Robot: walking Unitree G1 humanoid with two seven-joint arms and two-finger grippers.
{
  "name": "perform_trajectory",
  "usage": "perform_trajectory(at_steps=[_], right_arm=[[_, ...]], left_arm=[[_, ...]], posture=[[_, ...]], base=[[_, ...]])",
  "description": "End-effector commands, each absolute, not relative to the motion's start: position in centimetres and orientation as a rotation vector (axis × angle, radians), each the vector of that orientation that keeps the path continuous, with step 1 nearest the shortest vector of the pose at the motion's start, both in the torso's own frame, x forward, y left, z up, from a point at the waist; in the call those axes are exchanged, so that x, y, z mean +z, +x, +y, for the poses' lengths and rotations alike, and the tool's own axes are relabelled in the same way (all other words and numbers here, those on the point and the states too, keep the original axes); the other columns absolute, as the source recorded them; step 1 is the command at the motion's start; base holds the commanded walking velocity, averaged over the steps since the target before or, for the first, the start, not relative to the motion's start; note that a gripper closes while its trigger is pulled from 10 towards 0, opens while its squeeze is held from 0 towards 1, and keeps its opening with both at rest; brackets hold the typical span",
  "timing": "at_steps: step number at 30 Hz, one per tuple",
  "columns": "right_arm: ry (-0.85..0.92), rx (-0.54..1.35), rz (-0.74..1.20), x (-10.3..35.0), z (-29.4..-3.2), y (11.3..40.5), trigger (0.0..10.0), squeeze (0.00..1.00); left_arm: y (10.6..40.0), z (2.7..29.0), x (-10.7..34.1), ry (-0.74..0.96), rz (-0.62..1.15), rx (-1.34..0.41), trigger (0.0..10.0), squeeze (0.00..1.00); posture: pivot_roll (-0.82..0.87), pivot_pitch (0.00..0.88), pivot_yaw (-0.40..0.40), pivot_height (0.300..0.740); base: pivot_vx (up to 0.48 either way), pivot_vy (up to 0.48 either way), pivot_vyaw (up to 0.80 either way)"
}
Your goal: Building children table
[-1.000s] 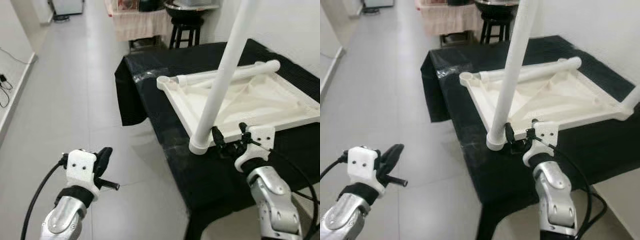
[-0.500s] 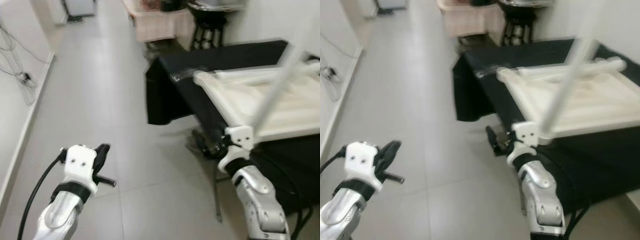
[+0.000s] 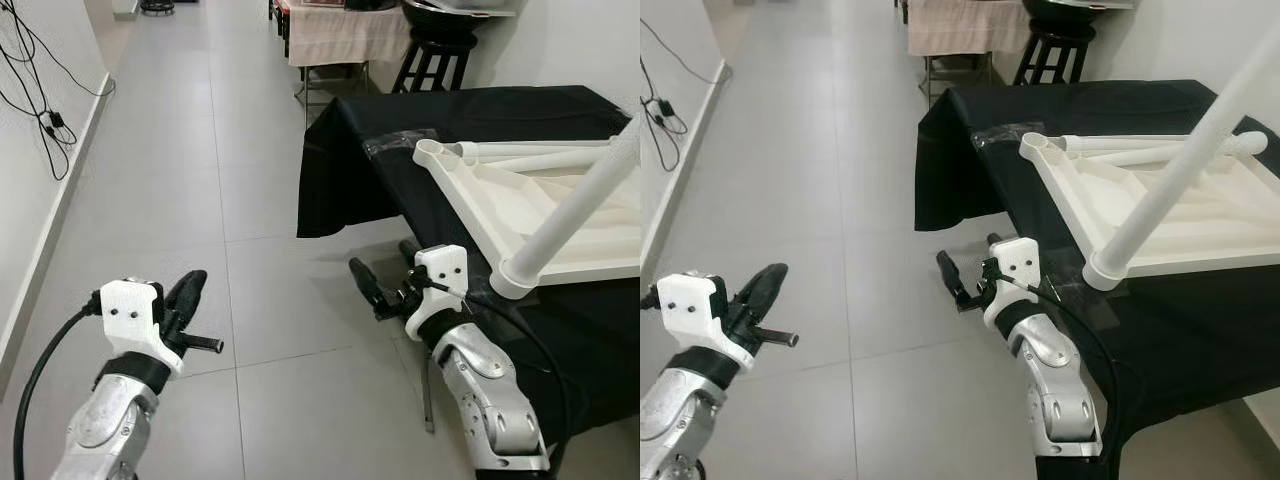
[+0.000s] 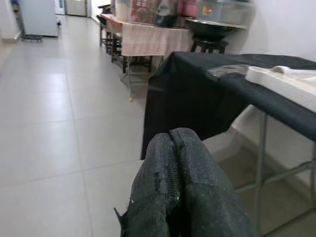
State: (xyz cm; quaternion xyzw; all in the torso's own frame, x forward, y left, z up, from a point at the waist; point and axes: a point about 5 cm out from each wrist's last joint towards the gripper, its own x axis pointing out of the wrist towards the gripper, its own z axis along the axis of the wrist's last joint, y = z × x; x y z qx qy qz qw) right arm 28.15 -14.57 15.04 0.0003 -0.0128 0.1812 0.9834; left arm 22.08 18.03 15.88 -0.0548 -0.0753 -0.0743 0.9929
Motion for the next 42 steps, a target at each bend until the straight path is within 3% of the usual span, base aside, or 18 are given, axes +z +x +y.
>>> perform_trajectory(at_steps=[1,3,17,42], right_arm=[[0.076,0.358,0.015,14.5,-14.6,28.7,10.0,0.00],[0.152,0.384,0.019,14.4,-14.7,29.0,10.0,0.00],[0.248,0.429,-0.003,14.7,-14.6,29.2,10.0,0.00],[0.317,0.471,-0.014,15.2,-14.6,29.5,10.0,0.00]], left_arm=[[22.5,17.8,15.7,-0.148,-0.153,-0.185,10.0,0.00],[22.8,17.5,15.6,-0.126,-0.148,-0.204,10.0,0.00],[23.3,17.8,15.6,-0.116,-0.163,-0.159,10.0,0.00],[23.6,17.8,15.9,-0.114,-0.172,-0.179,10.0,0.00]], posture=[[0.08,0.088,-0.091,0.740],[0.09,0.085,-0.093,0.740],[0.09,0.075,-0.083,0.740],[0.05,0.105,-0.060,0.740]], base=[[0.315,0.000,0.00],[0.309,0.000,0.00],[0.339,0.000,0.00],[0.361,0.000,0.00]])
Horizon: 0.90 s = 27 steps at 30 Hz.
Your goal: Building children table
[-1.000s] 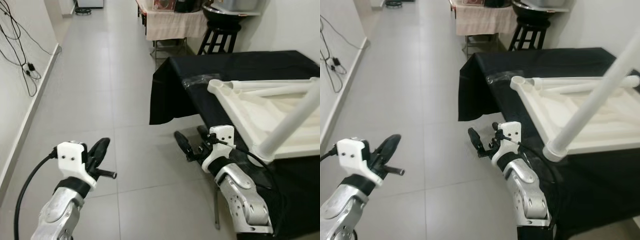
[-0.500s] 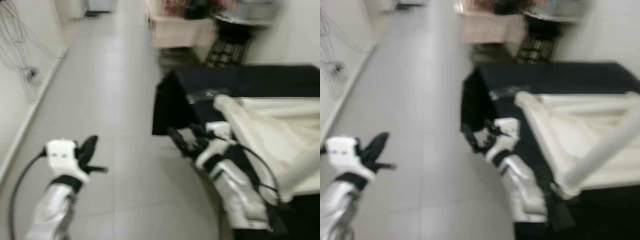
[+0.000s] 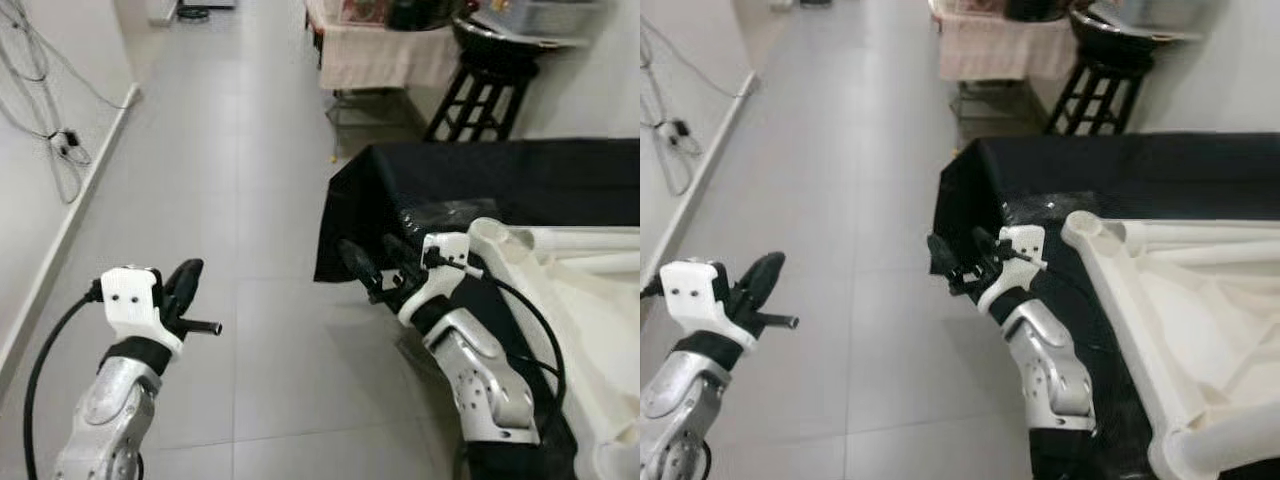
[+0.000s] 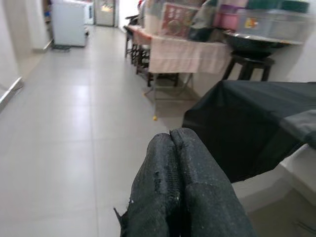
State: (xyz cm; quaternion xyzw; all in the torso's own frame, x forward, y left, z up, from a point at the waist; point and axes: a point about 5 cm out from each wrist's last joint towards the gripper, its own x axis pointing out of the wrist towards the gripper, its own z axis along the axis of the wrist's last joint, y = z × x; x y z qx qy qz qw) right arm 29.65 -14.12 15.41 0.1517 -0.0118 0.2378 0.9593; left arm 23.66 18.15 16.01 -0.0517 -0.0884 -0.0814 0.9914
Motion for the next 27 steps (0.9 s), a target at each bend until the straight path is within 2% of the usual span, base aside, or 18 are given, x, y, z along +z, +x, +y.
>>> perform_trajectory(at_steps=[1,27], right_arm=[[0.319,0.471,-0.014,15.21,-14.55,29.53,10.0,0.00],[0.335,0.475,-0.009,15.16,-14.23,29.73,10.0,0.00]], left_arm=[[23.62,17.84,15.91,-0.114,-0.172,-0.180,10.0,0.00],[23.81,18.21,15.94,-0.106,-0.167,-0.188,10.0,0.00]], posture=[[0.05,0.105,-0.060,0.740],[0.05,0.105,-0.047,0.740]], base=[[0.360,0.000,0.00],[0.363,0.000,0.00]])
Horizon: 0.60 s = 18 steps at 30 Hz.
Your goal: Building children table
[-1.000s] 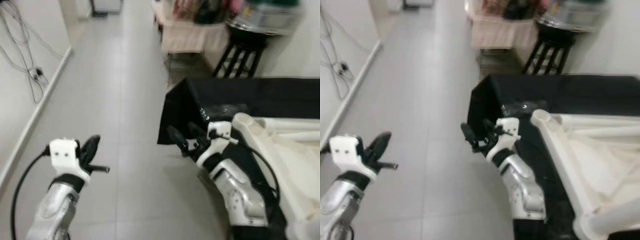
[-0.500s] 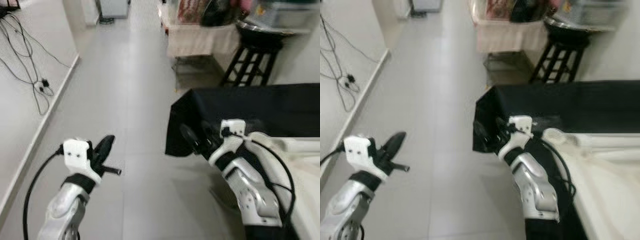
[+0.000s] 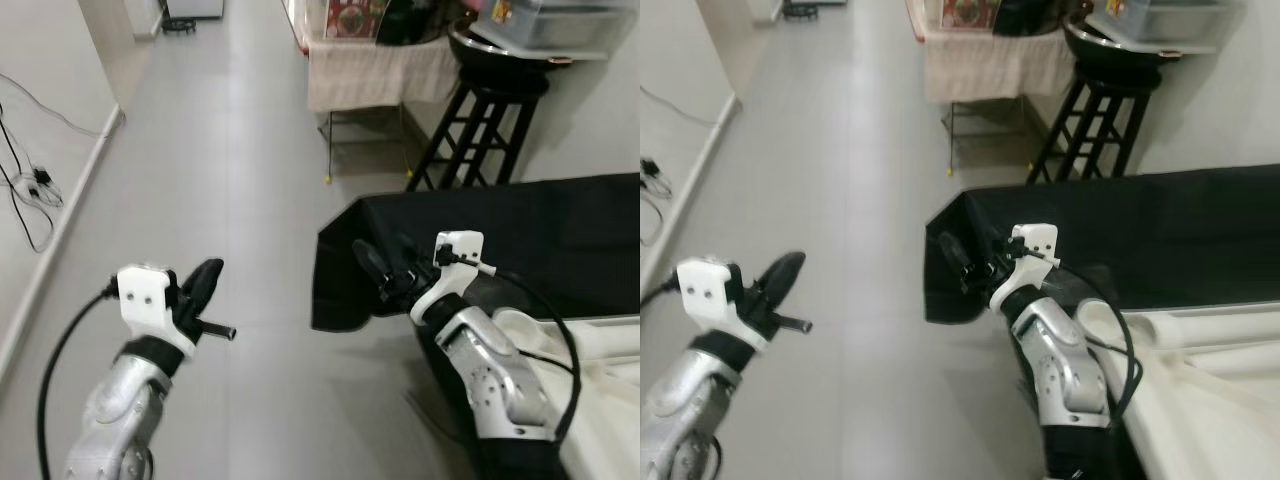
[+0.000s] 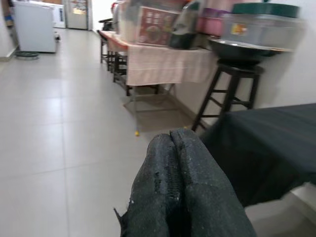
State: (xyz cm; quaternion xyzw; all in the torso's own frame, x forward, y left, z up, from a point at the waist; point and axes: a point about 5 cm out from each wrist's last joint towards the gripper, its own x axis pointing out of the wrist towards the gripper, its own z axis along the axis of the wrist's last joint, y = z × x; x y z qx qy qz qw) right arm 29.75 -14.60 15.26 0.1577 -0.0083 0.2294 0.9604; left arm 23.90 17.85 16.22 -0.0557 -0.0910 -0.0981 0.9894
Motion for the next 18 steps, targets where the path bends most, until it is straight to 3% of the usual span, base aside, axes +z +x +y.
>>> perform_trajectory(at_steps=[1,5,18], right_arm=[[0.328,0.474,-0.001,15.09,-14.23,29.76,10.0,0.00],[0.324,0.473,0.005,14.99,-14.23,29.80,10.0,0.00],[0.321,0.477,0.009,14.88,-14.15,29.80,10.0,0.00]], left_arm=[[23.81,18.21,15.94,-0.107,-0.167,-0.188,10.0,0.00],[23.76,18.23,16.11,-0.126,-0.182,-0.184,10.0,0.00],[23.73,18.23,16.13,-0.136,-0.186,-0.189,10.0,0.00]], posture=[[0.05,0.105,-0.047,0.740],[0.05,0.106,-0.047,0.740],[0.04,0.102,-0.047,0.740]], base=[[0.364,0.000,0.00],[0.304,0.000,-0.60],[0.000,0.000,-0.80]])
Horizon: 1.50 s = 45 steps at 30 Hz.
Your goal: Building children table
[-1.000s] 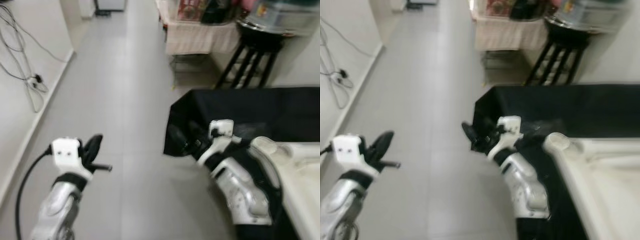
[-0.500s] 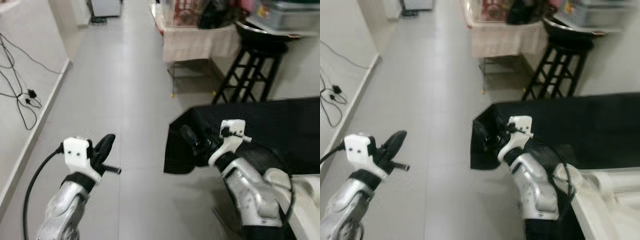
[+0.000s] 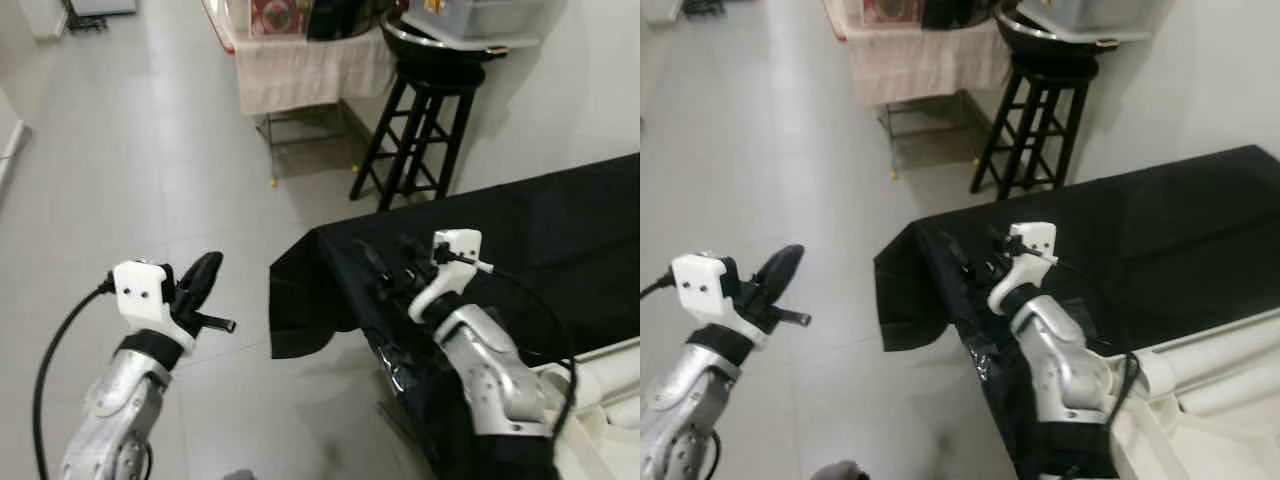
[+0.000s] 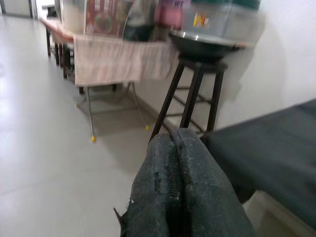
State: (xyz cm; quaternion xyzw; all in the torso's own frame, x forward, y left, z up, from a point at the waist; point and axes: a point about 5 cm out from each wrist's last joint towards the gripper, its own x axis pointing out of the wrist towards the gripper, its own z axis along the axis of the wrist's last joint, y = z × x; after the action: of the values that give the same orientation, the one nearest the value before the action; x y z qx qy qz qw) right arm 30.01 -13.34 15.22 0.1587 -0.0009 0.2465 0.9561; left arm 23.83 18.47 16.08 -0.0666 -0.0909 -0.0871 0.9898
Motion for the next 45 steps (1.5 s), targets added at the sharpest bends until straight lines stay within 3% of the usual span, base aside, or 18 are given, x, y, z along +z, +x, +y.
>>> perform_trajectory(at_steps=[1,11,45], right_arm=[[0.321,0.477,0.009,14.88,-14.15,29.80,10.0,0.00],[0.334,0.481,0.008,14.80,-14.05,29.75,10.0,0.00],[0.342,0.483,0.002,14.95,-14.05,29.91,10.0,0.00]], left_arm=[[23.73,18.23,16.13,-0.136,-0.186,-0.189,10.0,0.00],[23.78,18.07,16.04,-0.198,-0.165,-0.270,10.0,0.00],[23.95,18.22,16.08,-0.205,-0.156,-0.282,10.0,0.00]], posture=[[0.04,0.102,-0.047,0.740],[0.04,0.095,-0.044,0.740],[0.03,0.096,-0.037,0.740]], base=[[0.000,0.000,-0.80],[0.000,0.000,-0.80],[0.000,0.000,-0.80]])
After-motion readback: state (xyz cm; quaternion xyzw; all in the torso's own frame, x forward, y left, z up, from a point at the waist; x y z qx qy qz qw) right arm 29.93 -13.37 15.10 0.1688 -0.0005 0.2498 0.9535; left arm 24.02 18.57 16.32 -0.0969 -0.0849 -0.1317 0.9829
